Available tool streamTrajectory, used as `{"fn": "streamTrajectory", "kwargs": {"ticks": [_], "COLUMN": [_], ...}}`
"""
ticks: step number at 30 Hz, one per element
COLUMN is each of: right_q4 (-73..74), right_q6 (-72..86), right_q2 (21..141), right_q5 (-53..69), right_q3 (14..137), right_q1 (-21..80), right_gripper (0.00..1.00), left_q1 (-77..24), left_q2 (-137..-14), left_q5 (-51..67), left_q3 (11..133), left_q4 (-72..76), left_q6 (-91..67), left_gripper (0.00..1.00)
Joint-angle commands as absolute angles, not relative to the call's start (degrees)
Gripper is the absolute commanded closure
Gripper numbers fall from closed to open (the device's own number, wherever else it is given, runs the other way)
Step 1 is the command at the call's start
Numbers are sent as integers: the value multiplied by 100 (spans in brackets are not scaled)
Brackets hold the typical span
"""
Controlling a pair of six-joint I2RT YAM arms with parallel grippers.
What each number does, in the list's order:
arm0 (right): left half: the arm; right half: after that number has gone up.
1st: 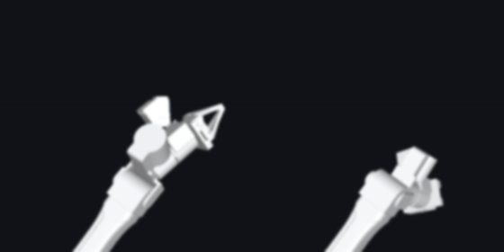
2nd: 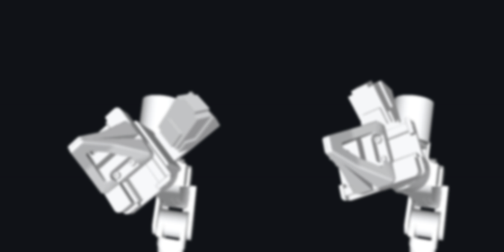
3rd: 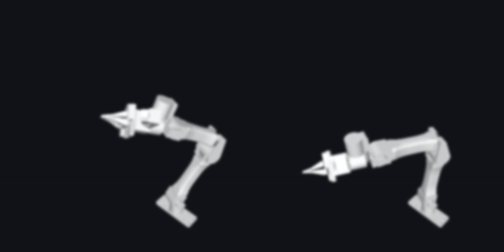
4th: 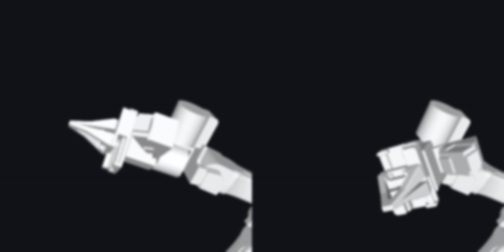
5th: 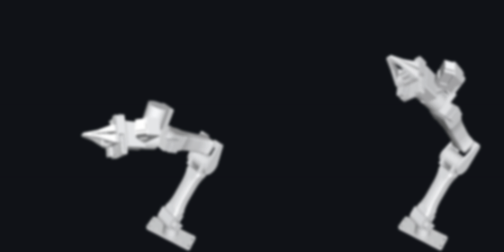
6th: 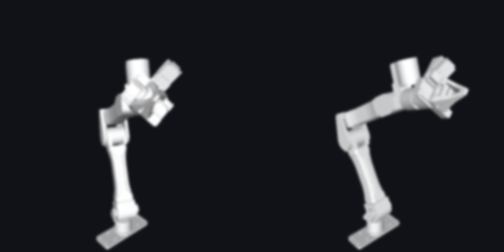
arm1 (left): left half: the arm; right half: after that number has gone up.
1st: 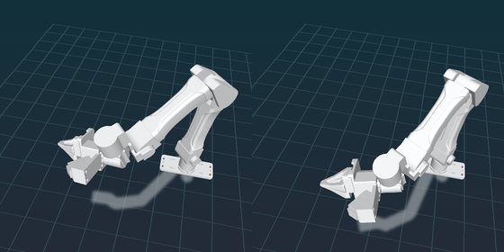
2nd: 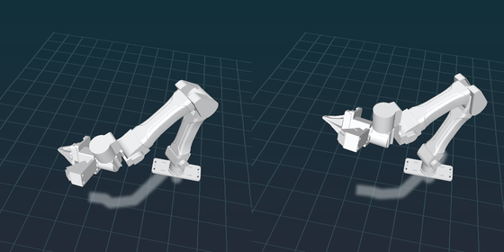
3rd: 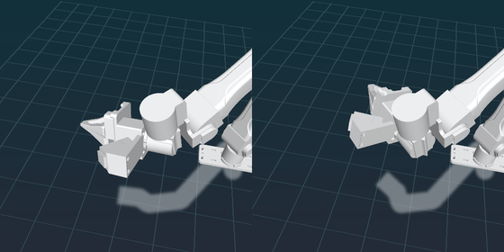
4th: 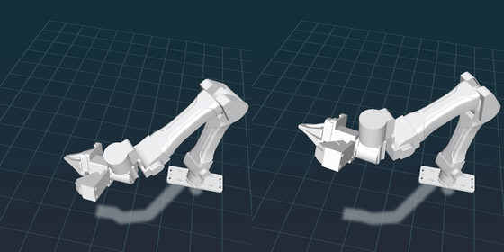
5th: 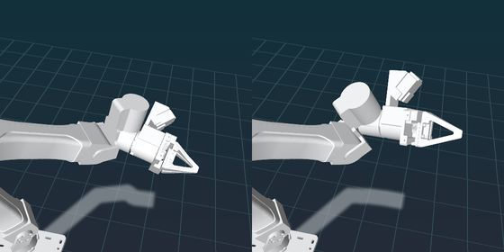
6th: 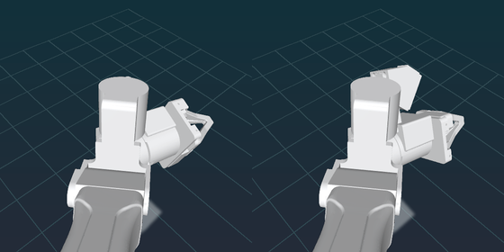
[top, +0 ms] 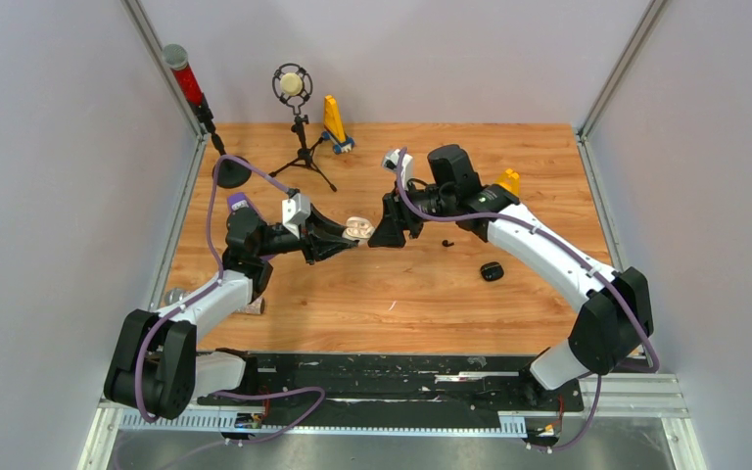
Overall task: Insert the wireless bluetooth earbuds into the charging case
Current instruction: Place the earbud in the charging case.
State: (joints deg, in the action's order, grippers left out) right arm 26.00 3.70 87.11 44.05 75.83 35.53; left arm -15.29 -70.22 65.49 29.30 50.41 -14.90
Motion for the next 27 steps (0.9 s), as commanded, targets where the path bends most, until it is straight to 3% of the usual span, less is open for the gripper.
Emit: {"fn": "streamTrajectory", "kwargs": {"ticks": [1, 18, 27], "right_q4": [2302, 2237, 2200], "right_q6": [237, 228, 227], "right_q2": [8470, 8273, 8223], "right_q5": [4536, 5554, 5039], "right_q3": [7542, 7514, 7497], "right_q1": [3533, 3533, 3531], "right_gripper": [44, 44, 43], "left_q1": [-1534, -1538, -1538], "left_q2": [-6907, -6926, -6943], "left_q5": [6574, 6569, 6572], "left_q3": [2953, 2940, 2953], "left_q4": [5300, 5300, 5300], "left_q6": [-1401, -1395, -1389], "left_gripper": [76, 76, 76]}}
